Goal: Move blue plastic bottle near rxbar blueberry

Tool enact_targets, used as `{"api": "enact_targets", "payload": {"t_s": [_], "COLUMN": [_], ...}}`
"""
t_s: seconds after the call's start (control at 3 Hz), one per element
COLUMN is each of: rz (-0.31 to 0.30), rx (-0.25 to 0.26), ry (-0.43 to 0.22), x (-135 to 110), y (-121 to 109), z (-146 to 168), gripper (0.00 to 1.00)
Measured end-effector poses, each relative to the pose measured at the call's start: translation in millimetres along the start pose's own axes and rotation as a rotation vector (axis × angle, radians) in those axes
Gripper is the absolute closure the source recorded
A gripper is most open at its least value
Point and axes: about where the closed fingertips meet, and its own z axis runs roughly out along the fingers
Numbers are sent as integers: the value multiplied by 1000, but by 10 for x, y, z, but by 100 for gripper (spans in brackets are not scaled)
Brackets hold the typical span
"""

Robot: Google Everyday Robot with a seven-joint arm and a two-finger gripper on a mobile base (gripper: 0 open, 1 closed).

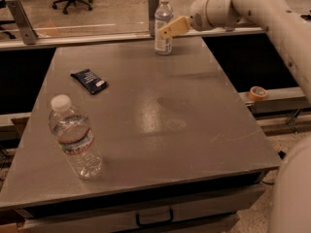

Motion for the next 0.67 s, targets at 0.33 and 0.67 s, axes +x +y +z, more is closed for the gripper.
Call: {"api": "enact_targets", "payload": {"t_s": [0.33,0.67], "rz": [56,76], "rx": [-19,-37], "ry": [-51,-62], "x": [-141,-200], "y": [-8,35], "z": [334,623], "gripper": [0,0]}}
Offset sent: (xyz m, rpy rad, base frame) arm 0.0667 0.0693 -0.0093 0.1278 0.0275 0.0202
